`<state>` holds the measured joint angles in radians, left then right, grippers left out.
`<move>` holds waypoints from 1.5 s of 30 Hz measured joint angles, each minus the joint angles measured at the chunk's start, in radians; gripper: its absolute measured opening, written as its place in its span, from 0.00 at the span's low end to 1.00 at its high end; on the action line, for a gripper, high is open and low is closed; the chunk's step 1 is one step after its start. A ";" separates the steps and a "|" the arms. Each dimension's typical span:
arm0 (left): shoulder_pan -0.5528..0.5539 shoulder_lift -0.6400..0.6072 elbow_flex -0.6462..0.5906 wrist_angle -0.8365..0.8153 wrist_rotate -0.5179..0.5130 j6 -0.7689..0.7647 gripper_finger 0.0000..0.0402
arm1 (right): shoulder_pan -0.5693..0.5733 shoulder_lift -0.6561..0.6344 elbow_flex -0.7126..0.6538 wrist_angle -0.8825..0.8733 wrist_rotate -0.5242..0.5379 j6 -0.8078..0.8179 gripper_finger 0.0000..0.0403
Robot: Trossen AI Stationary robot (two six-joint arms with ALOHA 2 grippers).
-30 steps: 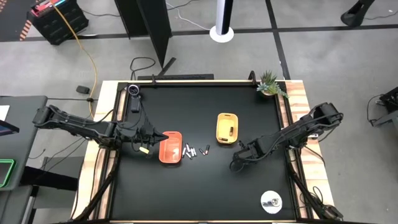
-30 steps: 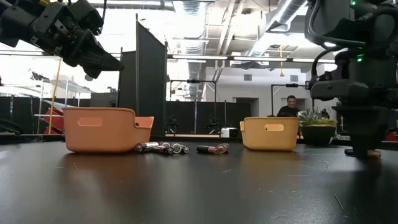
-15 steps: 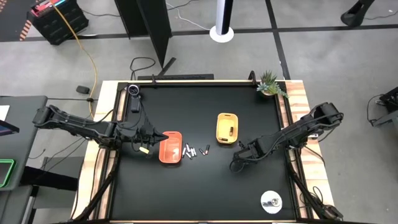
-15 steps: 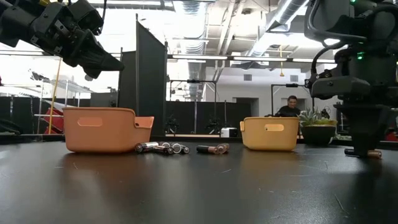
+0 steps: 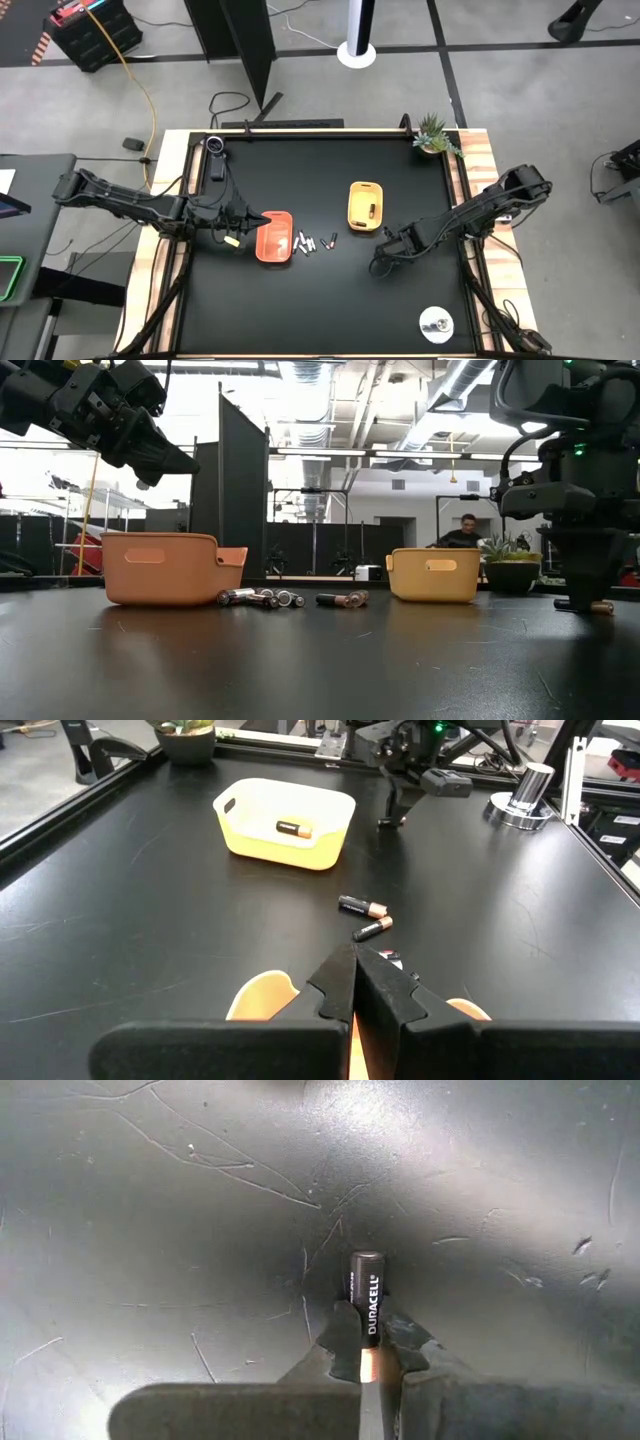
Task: Sort batteries
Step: Put the small brown battery into the yellow bin
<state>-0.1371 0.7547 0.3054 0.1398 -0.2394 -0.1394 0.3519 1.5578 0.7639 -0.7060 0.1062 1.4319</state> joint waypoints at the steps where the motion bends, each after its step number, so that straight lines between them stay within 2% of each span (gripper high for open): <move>1: 0.000 0.000 0.000 0.000 0.000 0.000 0.00 | 0.000 0.000 0.002 -0.004 0.000 0.000 0.03; 8: 0.000 0.000 0.000 0.000 0.000 0.000 0.00 | 0.000 0.005 0.055 -0.113 0.017 -0.015 0.03; 24: 0.000 0.000 0.000 0.000 0.000 -0.002 0.00 | 0.000 0.003 0.067 -0.111 0.026 -0.025 0.03; 33: 0.000 0.000 0.000 0.000 0.000 -0.003 0.00 | 0.008 0.002 0.205 -0.189 0.032 -0.137 0.03; 39: 0.000 0.000 0.000 0.000 0.000 0.003 0.00 | 0.003 0.001 0.356 -0.252 0.162 -0.281 0.03; 45: 0.000 0.000 0.000 0.000 0.000 0.003 0.00 | -0.075 0.000 0.451 -0.298 0.286 -0.413 0.03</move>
<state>-0.1368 0.7547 0.3050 0.1394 -0.2394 -0.1360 0.2768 1.5578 1.2152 -1.0042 0.3921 1.0191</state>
